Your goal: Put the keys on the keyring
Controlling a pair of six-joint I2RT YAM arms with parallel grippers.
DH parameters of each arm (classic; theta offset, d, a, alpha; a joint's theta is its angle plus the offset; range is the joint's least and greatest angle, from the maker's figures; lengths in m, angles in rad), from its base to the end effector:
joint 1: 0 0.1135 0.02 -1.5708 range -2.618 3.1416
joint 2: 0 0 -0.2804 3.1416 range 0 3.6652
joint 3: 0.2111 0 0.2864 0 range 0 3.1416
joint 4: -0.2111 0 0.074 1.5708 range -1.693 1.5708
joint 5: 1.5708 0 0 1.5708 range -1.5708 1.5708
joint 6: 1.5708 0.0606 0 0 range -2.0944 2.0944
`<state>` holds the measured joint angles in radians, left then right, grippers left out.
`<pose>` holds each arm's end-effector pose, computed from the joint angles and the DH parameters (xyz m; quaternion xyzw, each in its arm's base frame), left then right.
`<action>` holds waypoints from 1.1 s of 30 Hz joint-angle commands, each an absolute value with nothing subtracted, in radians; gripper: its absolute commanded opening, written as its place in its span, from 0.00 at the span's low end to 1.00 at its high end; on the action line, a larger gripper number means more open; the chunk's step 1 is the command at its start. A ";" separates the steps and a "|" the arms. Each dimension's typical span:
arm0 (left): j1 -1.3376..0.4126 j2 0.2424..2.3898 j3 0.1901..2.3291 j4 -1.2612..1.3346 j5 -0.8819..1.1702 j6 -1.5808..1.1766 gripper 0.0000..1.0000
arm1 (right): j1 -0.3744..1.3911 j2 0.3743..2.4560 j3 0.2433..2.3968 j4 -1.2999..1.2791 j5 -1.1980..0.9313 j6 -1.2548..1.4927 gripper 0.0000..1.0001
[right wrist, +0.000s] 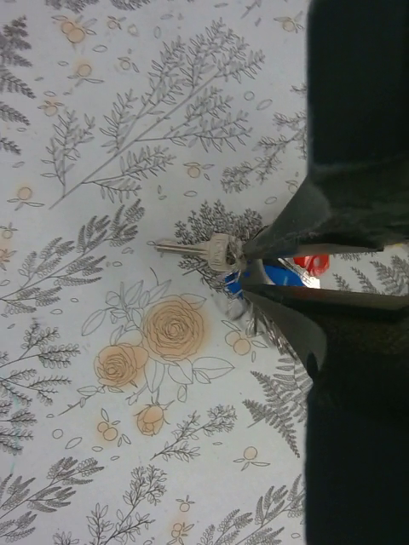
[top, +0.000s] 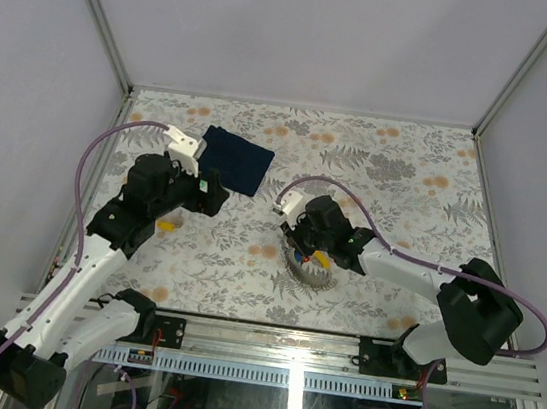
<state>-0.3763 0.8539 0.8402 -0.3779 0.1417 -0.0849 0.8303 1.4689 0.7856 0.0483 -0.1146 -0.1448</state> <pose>0.2205 -0.0963 0.3299 0.1593 0.8146 -0.1840 0.5265 0.2341 0.2664 0.1826 -0.4402 0.7751 0.1995 0.4069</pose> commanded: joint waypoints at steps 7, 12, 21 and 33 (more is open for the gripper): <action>-0.119 0.873 0.774 -0.348 0.331 -0.194 0.80 | 0.765 1.296 0.715 0.230 -0.180 0.053 0.60; -0.112 0.890 0.789 -0.386 0.284 -0.277 1.00 | 0.765 1.112 0.683 0.112 -0.115 0.227 0.83; -0.112 0.863 0.855 -0.600 0.152 -0.440 1.00 | 0.765 0.741 0.718 -0.218 -0.019 0.360 0.99; -0.112 0.526 0.815 -0.601 0.150 -0.429 1.00 | 0.765 0.333 0.822 -0.578 0.275 0.385 0.99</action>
<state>-0.1165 0.6655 0.8188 -0.6502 0.1745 -0.4225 0.7692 0.4103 0.7509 -0.4534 0.1482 0.3676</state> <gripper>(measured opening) 0.996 0.992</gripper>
